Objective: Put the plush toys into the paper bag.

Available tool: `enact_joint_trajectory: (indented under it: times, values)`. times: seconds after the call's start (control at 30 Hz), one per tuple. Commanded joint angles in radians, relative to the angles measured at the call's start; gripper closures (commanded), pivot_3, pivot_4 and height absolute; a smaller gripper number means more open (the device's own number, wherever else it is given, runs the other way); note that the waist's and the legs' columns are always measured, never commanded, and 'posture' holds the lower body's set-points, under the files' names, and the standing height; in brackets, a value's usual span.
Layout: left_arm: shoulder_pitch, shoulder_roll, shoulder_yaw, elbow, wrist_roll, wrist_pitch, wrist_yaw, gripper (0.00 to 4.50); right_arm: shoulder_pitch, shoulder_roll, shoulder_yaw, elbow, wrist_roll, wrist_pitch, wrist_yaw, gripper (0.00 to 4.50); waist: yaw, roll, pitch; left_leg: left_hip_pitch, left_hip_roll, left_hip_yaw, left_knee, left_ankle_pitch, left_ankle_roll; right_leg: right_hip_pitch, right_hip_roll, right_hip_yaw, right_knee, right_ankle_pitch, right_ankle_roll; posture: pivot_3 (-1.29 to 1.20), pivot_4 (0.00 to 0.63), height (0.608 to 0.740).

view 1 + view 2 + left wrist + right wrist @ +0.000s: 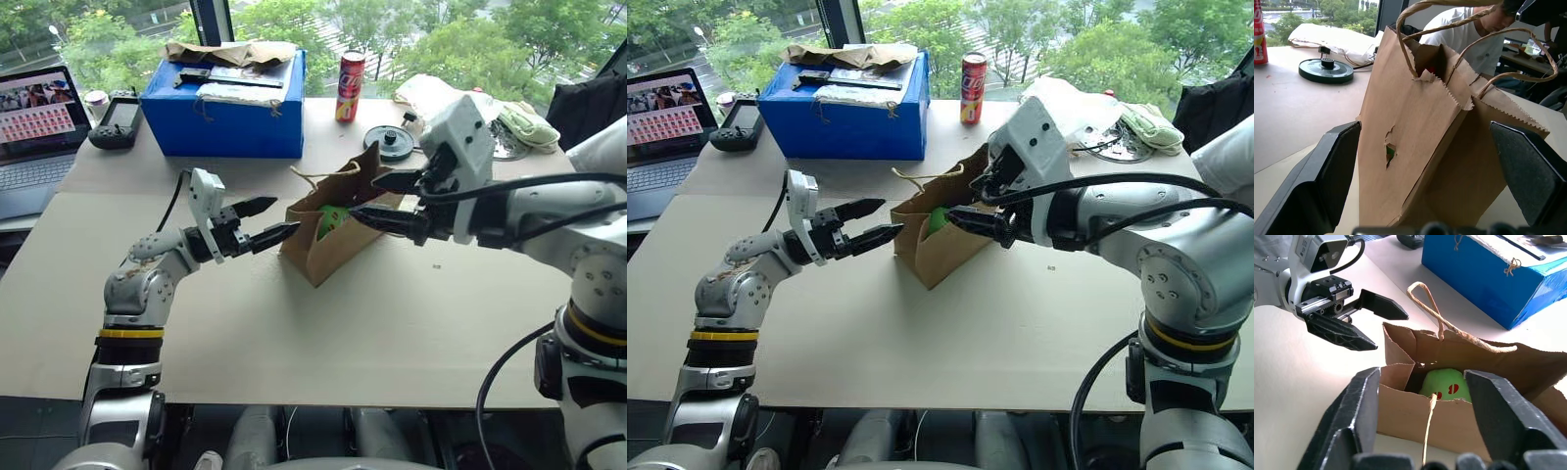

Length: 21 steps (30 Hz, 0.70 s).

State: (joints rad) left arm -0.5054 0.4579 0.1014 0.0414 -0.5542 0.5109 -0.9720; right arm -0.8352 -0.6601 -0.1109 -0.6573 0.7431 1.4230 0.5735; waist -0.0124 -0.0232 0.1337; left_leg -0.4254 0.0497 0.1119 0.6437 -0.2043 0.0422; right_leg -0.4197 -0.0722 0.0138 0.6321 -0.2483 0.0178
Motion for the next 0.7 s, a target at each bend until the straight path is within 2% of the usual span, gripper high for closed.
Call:
enact_joint_trajectory:
  times: [0.03,0.17,0.37,0.53,0.7]
  values:
    - [-0.017,0.006,0.028,-0.019,-0.043,0.023,0.003,0.0,0.0,-0.003,-0.037,-0.037,0.055,-0.035,0.018,3.04,0.0,0.0,0.0,0.0,0.0,0.0,0.0,0.0,0.0,0.0,0.0,0.0,0.0,0.0,0.0,0.0,0.15,0.739]
    - [-0.02,0.01,0.025,-0.013,-0.046,0.025,0.0,0.0,0.049,0.012,0.03,-0.042,0.059,-0.049,0.003,4.41,0.0,0.0,0.0,0.0,0.0,0.0,0.0,0.0,0.0,0.001,0.0,0.0,0.0,0.0,0.0,0.0,0.15,0.739]
    - [-0.022,0.02,0.031,-0.013,-0.073,0.063,-0.009,0.0,0.133,-0.016,0.257,-0.007,-0.057,-0.098,-0.046,4.46,-0.001,0.0,0.0,0.0,0.0,0.0,0.0,0.0,0.0,0.0,0.0,0.0,0.0,0.0,0.0,0.0,0.15,0.739]
    - [-0.015,0.031,0.024,-0.013,-0.073,0.068,-0.018,0.0,0.124,-0.007,0.394,0.077,-0.183,-0.16,-0.097,4.46,-0.001,0.0,0.0,0.0,0.0,0.0,0.0,0.0,0.0,0.0,0.0,0.0,0.0,0.0,0.0,0.0,0.15,0.739]
    - [0.011,0.04,-0.003,-0.028,-0.059,0.071,-0.03,0.0,0.089,0.105,0.389,0.202,-0.261,-0.205,-0.172,4.46,-0.002,0.0,0.0,0.0,-0.001,0.0,0.0,0.0,0.0,0.0,0.0,0.0,0.0,0.0,0.0,0.0,0.15,0.739]
